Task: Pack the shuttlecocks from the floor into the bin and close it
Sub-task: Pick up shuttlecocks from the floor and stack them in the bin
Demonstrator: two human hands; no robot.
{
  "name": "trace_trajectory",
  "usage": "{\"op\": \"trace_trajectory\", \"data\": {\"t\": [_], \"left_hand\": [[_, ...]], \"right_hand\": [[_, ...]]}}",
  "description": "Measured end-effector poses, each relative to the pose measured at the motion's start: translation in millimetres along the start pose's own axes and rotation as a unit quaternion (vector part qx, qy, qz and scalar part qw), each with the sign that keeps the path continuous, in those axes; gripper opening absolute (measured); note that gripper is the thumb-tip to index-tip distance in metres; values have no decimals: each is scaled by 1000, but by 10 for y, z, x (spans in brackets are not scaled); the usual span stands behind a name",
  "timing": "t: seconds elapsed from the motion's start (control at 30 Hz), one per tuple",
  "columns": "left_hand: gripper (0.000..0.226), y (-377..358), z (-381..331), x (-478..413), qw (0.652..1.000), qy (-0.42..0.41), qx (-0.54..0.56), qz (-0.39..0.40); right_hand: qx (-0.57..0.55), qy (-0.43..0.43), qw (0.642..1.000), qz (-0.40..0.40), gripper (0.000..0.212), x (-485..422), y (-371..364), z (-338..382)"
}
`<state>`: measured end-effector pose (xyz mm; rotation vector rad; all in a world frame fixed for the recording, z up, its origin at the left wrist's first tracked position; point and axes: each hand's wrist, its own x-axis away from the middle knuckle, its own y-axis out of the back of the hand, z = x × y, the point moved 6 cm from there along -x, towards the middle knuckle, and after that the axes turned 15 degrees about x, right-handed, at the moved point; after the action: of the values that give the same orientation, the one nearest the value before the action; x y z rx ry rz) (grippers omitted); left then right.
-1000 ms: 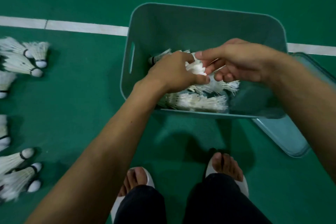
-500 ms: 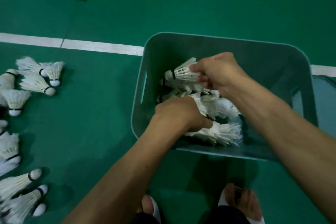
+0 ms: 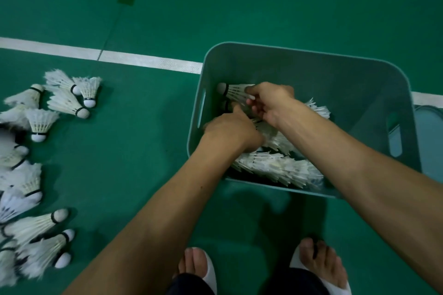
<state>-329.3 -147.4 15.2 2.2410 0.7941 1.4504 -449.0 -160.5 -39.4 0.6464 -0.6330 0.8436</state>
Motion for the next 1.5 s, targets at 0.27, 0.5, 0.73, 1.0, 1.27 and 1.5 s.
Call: {"op": "trace_trajectory", "data": {"t": [0.27, 0.5, 0.73, 1.0, 1.27, 1.5], "left_hand": [[46, 79, 32, 113, 1000, -16, 6, -18], [76, 50, -82, 201, 995, -71, 58, -28], [100, -93, -281, 251, 983, -153, 90, 37], [121, -119, -327, 214, 967, -181, 146, 100], [96, -67, -305, 133, 957, -165, 228, 65], [61, 27, -126, 85, 976, -122, 166, -71]], "right_hand": [[116, 72, 991, -17, 23, 327, 406, 121], [353, 230, 887, 187, 12, 966, 617, -1], [323, 304, 874, 201, 13, 1088, 746, -47], [268, 286, 896, 208, 17, 978, 789, -31], [351, 334, 864, 135, 4, 988, 994, 70], [279, 192, 933, -120, 21, 529, 1226, -15]]}}
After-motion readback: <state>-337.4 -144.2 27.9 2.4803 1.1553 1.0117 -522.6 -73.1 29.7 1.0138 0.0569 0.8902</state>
